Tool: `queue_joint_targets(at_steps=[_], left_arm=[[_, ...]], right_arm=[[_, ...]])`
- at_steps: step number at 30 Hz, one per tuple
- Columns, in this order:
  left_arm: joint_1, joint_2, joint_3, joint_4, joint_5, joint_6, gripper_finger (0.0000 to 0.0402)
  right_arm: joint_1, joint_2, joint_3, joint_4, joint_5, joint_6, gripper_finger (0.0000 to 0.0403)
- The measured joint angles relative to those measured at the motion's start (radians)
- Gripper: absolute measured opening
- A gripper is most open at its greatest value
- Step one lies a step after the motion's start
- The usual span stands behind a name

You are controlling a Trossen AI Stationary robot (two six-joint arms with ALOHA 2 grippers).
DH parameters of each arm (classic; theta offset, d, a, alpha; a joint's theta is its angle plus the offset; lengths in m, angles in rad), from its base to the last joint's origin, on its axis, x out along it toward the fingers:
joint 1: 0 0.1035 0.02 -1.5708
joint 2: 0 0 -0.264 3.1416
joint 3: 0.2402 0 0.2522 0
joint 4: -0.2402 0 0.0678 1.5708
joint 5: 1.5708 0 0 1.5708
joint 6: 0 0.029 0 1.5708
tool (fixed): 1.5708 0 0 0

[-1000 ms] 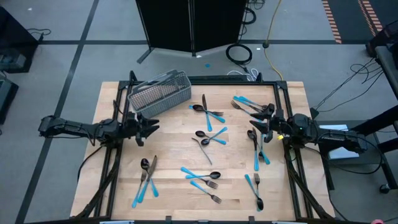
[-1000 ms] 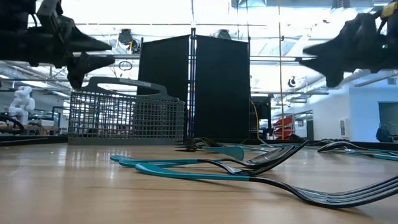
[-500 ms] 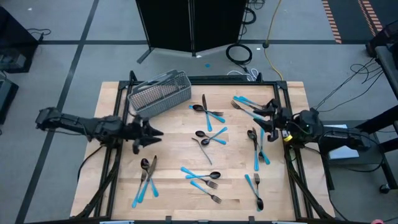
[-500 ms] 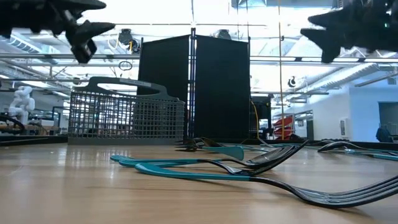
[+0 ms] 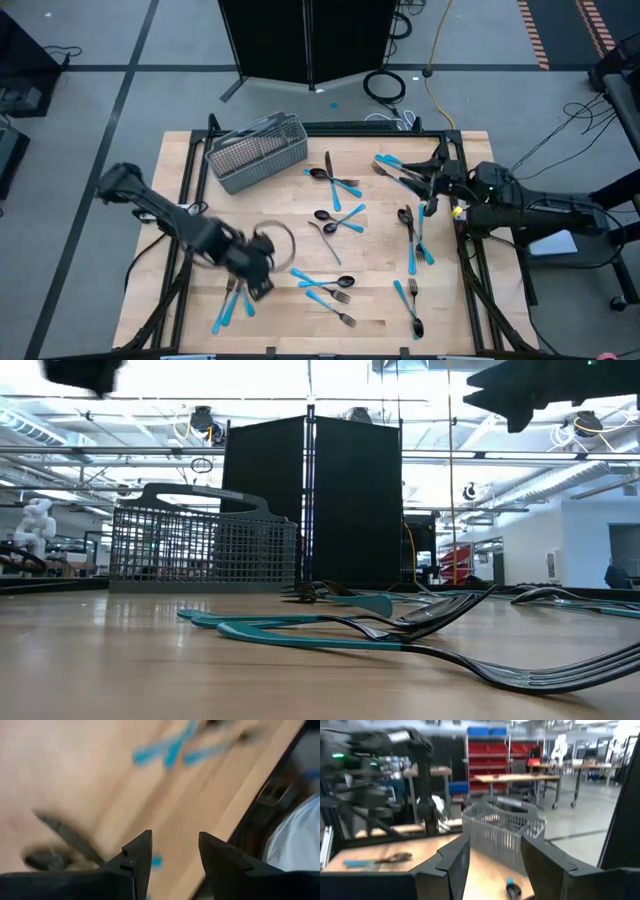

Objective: Sort silverware
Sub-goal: Put the blue knife into the silverware rack

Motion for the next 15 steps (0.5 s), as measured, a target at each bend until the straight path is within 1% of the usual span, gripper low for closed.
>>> queue_joint_targets(at_steps=[4,7,10,15], left_arm=[[-0.058,0.13,0.007,-0.027,0.089,-0.086,0.0157],[-0.081,0.187,-0.023,-0.027,0.142,-0.12,0.0157],[-0.092,0.203,-0.049,-0.03,0.188,-0.165,0.0157],[-0.106,0.203,-0.089,-0.075,0.231,-0.313,0.0157]], right_arm=[[0.0,0.013,0.002,0.009,-0.001,-0.03,0.0169],[0.0,0.013,0.003,0.024,-0.001,-0.057,0.0169],[0.0,0.013,0.003,0.023,-0.001,-0.057,0.0169],[0.0,0.015,0.003,0.017,-0.001,-0.057,0.0169]])
